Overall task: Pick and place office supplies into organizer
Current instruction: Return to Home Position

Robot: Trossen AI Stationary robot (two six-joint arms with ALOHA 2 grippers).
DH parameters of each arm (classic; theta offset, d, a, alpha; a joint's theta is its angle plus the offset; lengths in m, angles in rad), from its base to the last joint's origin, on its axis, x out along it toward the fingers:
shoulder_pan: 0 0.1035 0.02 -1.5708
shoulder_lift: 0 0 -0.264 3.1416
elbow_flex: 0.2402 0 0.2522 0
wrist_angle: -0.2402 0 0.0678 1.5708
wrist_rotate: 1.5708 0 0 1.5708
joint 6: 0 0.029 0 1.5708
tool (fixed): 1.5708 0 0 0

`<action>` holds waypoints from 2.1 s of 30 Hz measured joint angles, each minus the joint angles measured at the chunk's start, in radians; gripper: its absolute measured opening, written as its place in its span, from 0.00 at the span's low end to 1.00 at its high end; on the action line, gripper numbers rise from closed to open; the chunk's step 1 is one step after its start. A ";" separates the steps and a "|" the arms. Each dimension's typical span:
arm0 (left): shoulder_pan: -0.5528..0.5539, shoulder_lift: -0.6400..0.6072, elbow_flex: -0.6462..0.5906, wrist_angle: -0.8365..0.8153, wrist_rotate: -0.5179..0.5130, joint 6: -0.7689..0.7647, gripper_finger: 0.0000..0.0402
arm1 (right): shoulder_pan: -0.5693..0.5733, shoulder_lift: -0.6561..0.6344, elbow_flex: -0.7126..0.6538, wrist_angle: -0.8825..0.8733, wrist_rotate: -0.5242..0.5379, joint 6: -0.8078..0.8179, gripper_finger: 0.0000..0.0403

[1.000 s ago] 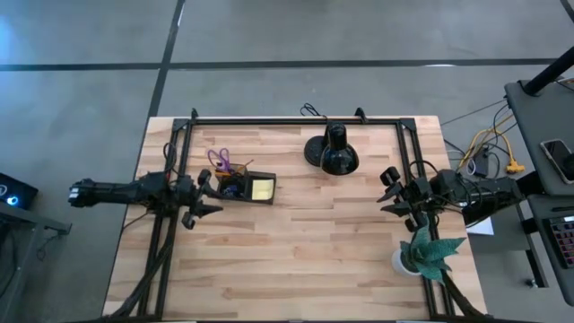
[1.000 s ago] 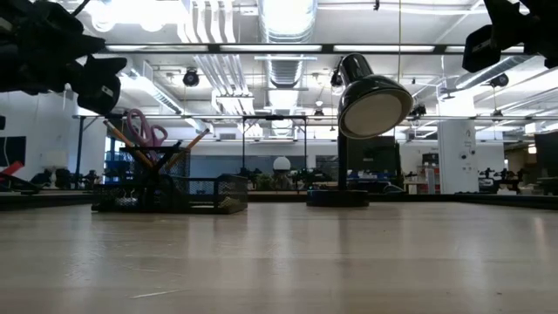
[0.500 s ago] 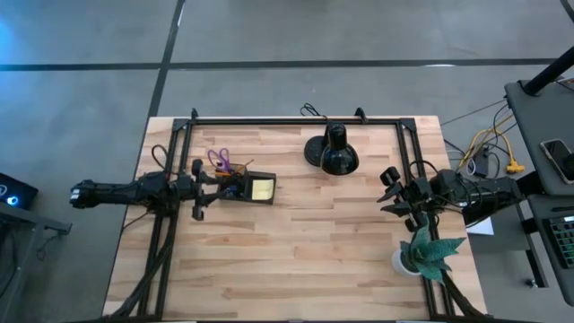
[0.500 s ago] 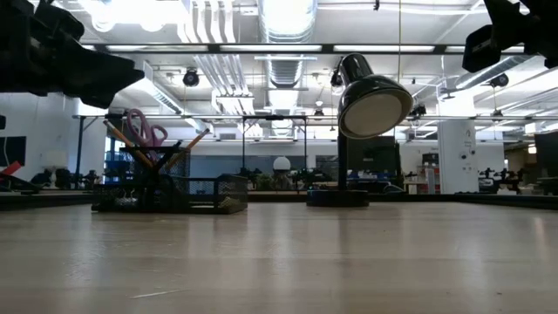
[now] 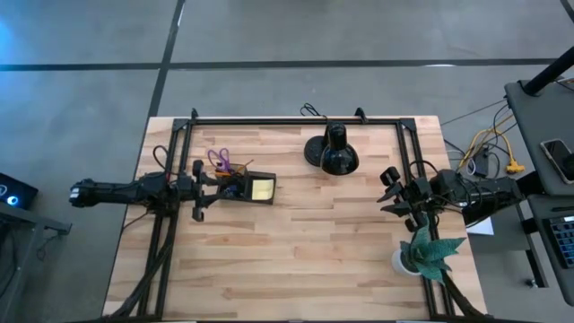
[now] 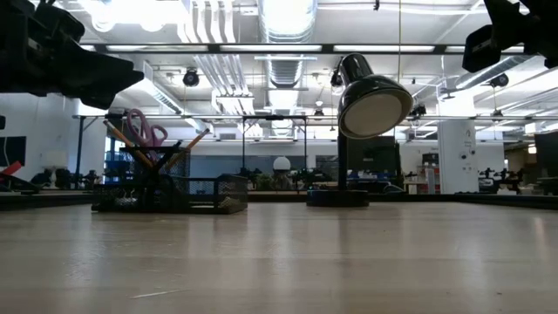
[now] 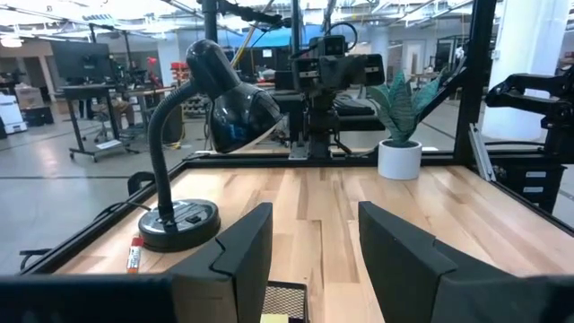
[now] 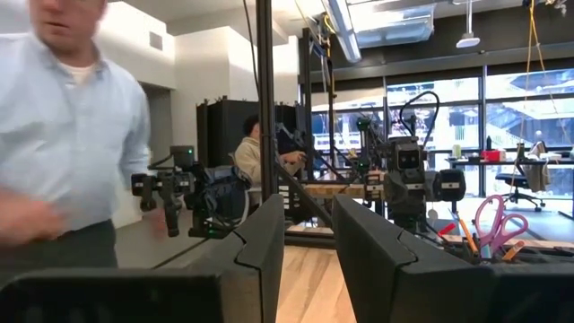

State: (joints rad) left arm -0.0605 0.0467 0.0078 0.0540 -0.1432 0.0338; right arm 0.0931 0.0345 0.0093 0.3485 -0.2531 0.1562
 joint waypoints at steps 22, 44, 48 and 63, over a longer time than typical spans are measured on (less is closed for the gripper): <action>0.000 0.004 0.000 0.001 0.000 0.000 0.37 | -0.002 0.000 0.000 0.001 0.055 -0.025 0.23; 0.000 0.006 0.000 0.000 0.000 0.000 0.37 | -0.002 -0.006 0.001 -0.001 0.384 -0.217 0.23; 0.000 0.005 0.000 0.001 0.000 0.000 0.37 | -0.002 -0.001 0.001 -0.001 0.384 -0.208 0.23; 0.000 0.004 0.000 0.001 0.000 0.000 0.37 | -0.002 0.000 0.001 0.000 0.385 -0.201 0.23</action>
State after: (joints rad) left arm -0.0603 0.0511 0.0082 0.0550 -0.1432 0.0338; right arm 0.0914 0.0345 0.0101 0.3485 0.1314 -0.0444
